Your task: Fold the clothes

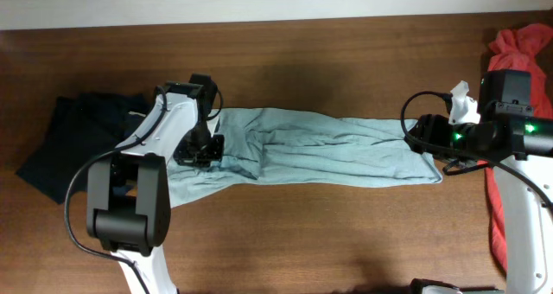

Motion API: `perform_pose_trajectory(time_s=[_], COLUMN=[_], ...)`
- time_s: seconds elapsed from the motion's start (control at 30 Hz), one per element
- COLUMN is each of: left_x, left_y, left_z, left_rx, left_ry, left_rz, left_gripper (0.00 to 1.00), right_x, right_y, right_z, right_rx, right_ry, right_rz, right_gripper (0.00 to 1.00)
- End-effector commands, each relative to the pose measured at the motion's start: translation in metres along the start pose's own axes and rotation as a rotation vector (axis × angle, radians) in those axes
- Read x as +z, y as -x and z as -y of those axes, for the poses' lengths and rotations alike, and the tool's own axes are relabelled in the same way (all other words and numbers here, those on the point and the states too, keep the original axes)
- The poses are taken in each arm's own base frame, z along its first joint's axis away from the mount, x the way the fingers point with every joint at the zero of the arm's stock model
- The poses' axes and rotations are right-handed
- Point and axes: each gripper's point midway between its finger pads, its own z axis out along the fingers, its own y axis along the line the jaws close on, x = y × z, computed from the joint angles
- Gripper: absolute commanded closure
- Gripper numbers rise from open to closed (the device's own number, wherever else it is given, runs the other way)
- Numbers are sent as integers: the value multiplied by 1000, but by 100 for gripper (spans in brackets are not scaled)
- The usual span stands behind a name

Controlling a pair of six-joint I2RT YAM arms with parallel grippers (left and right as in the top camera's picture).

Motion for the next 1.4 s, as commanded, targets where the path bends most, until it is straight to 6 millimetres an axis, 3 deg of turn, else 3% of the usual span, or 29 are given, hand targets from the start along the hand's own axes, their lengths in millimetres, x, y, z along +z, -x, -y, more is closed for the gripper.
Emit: perform_pose_trajectory(time_s=[0.0, 0.17, 0.67, 0.77, 0.93, 1.17, 1.37], left_x=[-38, -58, -59, -59, -52, -11, 16], left_y=[-6, -24, -32, -22, 18, 58, 55], left_z=[0, -2, -3, -1, 19, 31, 42], left_rx=[-1, -1, -2, -1, 73, 141, 153], left_ry=[-9, -8, -4, -14, -58, -34, -91], left_rz=[63, 62, 33, 72, 232, 320, 247], left_gripper=[99, 99, 89, 89, 89, 99, 100], right_x=[-3, -3, -3, -3, -3, -3, -3], right_y=[0, 1, 3, 6, 10, 7, 6], right_z=[-1, -1, -2, -2, -3, -2, -2], right_rx=[-16, -18, -20, -24, -29, -25, -23], right_ry=[-5, -4, -3, -1, 2, 0, -1], right_rz=[12, 17, 25, 36, 52, 40, 34], right_gripper=[35, 35, 34, 34, 34, 34, 34])
